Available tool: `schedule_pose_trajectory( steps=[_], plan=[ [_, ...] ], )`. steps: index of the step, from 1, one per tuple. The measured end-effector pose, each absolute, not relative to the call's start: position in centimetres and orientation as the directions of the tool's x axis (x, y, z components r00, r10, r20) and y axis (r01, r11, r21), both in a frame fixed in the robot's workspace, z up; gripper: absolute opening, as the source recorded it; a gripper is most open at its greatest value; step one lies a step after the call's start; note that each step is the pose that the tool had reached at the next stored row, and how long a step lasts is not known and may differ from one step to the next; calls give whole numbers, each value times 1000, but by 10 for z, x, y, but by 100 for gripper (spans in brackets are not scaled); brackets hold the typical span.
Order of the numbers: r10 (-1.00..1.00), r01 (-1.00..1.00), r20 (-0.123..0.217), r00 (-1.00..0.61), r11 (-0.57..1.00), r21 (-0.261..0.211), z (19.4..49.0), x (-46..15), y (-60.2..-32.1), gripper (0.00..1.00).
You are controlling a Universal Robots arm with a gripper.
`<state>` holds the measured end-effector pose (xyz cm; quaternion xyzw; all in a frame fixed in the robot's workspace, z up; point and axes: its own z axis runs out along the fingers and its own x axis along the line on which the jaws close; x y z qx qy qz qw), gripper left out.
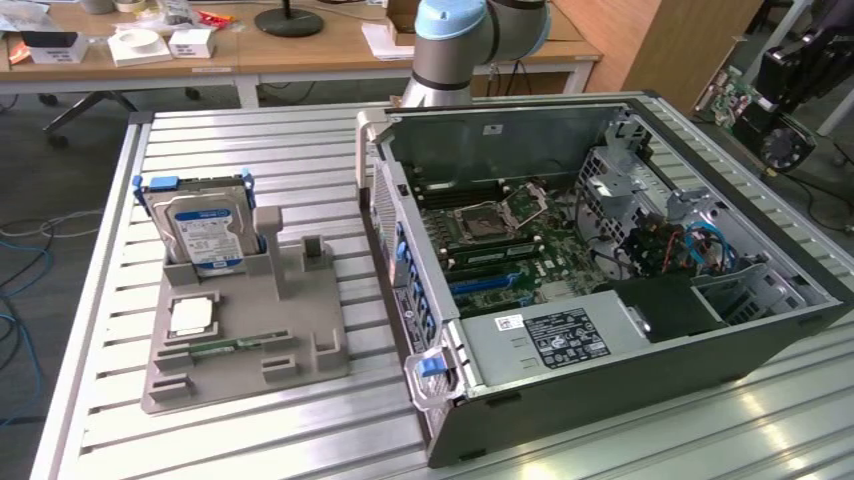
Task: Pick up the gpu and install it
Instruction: 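Pick up the gpu and move the gpu toward the slot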
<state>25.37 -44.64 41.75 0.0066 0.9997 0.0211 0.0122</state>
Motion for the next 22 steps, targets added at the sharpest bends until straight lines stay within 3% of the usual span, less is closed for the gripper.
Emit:
schedule_pose_trajectory(
  steps=[22],
  plan=[
    [14,13,-24,-1000,999,42,417,240,-446,26]
  ],
)
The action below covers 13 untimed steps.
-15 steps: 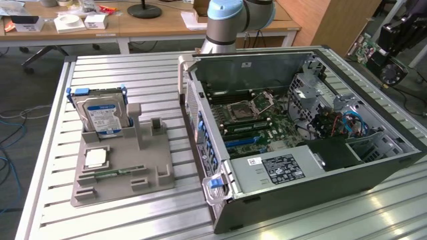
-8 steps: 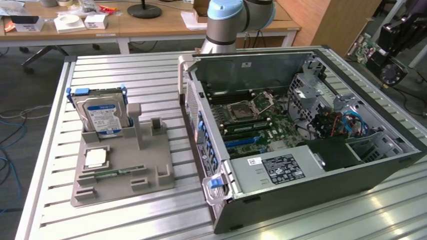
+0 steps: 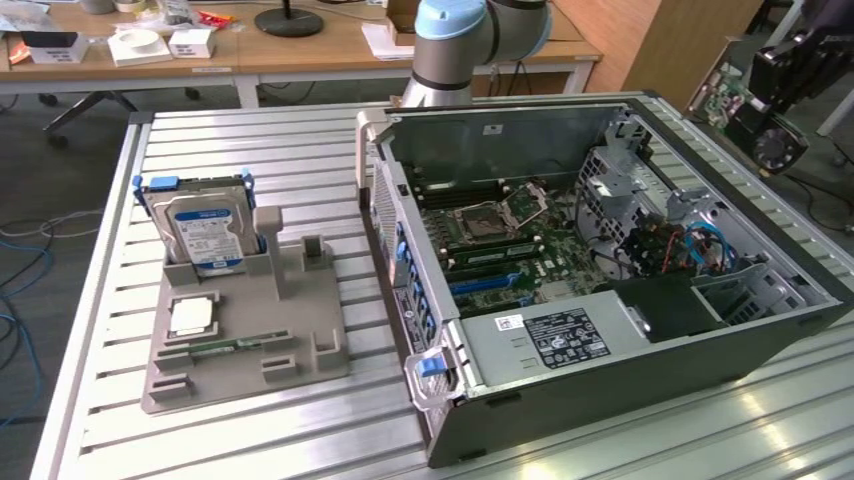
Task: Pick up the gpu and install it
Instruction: 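Pick up the gpu and move the gpu toward the slot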
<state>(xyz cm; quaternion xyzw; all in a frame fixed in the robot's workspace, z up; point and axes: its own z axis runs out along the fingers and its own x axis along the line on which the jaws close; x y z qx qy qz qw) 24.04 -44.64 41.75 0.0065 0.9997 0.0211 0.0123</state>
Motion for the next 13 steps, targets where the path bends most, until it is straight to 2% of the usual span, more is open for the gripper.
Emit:
schedule_pose_trajectory(
  steps=[13],
  plan=[
    [14,12,-36,-999,999,43,417,198,-446,26]
  ],
)
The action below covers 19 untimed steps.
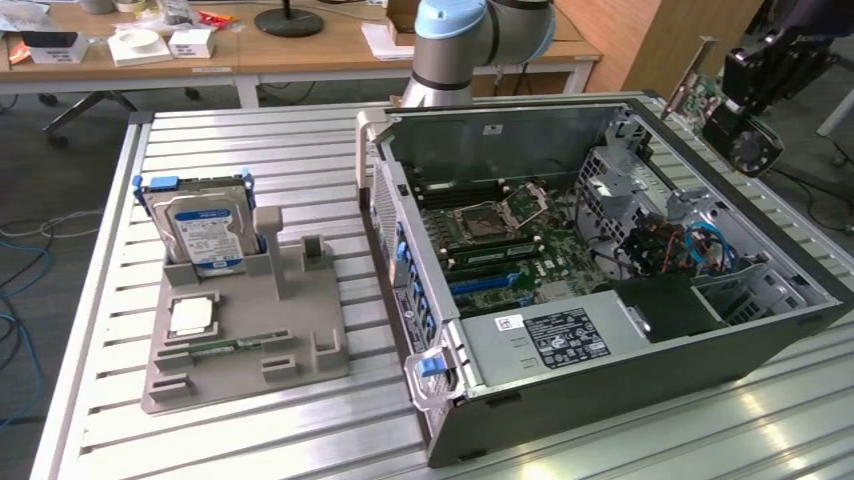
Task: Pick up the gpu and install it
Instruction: 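Pick up the gpu and move the gpu toward the slot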
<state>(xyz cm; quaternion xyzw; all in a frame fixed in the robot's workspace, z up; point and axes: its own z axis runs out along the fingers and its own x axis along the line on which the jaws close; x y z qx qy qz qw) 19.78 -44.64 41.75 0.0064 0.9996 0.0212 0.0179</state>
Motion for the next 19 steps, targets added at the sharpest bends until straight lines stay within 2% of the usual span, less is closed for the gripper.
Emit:
schedule_pose_trajectory(
  steps=[19],
  plan=[
    [14,11,-54,-998,999,43,417,112,-446,26]
  ],
)
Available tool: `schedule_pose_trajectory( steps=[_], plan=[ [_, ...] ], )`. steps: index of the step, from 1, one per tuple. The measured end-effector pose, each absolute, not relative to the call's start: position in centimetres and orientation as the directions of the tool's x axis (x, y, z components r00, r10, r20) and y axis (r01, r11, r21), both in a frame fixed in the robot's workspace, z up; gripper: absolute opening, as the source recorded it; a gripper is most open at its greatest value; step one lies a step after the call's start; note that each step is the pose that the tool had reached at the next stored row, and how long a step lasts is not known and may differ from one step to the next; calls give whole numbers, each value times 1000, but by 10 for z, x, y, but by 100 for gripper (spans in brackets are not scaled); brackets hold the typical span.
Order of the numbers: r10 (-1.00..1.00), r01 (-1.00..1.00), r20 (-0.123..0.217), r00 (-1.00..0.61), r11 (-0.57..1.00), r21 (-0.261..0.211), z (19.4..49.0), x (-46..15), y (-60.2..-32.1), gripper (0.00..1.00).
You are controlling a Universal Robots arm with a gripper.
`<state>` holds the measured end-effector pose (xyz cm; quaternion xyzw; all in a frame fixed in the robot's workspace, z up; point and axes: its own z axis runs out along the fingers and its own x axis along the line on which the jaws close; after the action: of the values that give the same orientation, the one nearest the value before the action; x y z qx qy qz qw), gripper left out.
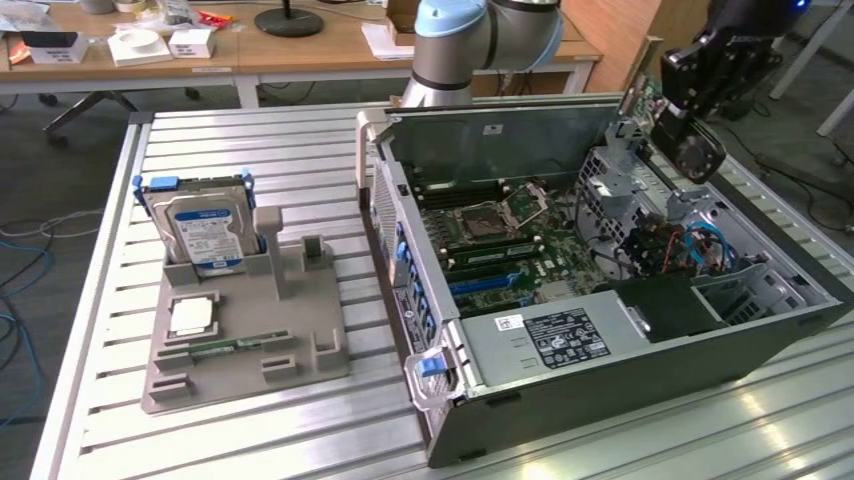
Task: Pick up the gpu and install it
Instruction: 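Pick up the gpu and move the gpu toward the slot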
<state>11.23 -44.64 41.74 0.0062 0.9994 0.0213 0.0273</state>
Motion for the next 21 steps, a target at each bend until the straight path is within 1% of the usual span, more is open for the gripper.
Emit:
schedule_pose_trajectory(
  steps=[9,21],
  plan=[
    [14,11,-54,-998,999,43,417,84,-446,26],
    [19,17,-54,-998,999,43,417,77,-446,26]
  ],
)
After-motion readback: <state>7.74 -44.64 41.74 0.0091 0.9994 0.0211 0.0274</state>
